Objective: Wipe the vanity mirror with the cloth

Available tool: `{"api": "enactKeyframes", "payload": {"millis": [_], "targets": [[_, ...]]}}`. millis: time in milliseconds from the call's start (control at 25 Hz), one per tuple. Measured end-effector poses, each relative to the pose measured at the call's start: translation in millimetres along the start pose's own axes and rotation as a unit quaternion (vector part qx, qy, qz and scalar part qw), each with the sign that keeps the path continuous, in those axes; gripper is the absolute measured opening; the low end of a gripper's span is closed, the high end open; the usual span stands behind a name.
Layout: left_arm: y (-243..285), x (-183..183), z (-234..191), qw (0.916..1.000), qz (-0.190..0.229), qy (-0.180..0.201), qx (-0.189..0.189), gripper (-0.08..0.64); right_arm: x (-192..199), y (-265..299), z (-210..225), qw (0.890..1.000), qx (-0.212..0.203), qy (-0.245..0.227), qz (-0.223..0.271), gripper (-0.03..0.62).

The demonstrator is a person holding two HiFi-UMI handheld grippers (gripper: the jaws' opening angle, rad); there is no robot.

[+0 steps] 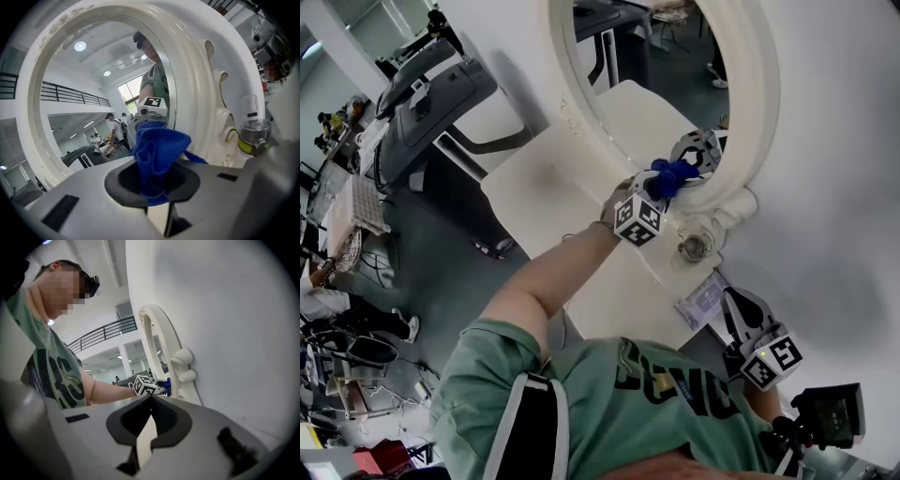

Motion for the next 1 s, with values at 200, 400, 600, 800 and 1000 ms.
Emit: {"api": "enactKeyframes", "payload": {"millis": [200, 400, 600, 800, 1000], "targets": [[-14, -11, -29, 0.9996, 0.003, -0.026, 0.008, 0.081, -9, 1, 0, 1.0, -0.003, -0.013, 0.021, 0.012], [-64, -99, -149, 0.9922, 0.08, -0.013, -0.095, 0.082, -14, -7, 4, 0.999, 0.0, -0.017, 0.035, 0.012], [-119, -217, -252, 0.9677, 0.144, 0.06, -0.198, 0.082, -14, -7, 6, 0.999, -0.002, -0.016, 0.051, 0.012], [-133, -287, -300, 0.9551, 0.144, 0.077, -0.247, 0.083, -2, -7, 14, 0.998, -0.005, -0.009, 0.06, 0.012], [-129, -299, -311, 0.9572, 0.122, 0.078, -0.251, 0.083, 1, -12, 17, 0.998, -0.004, 0.003, 0.062, 0.012]]}}
Point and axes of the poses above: the fingertips, and each gripper's own axes: y forward along the fingers, z to its right, x out of its underside, the point moved 5 cm from there along -y, backward along the fingers, and after that the axes turned 2 degrees about z, right-handed, at the moved point
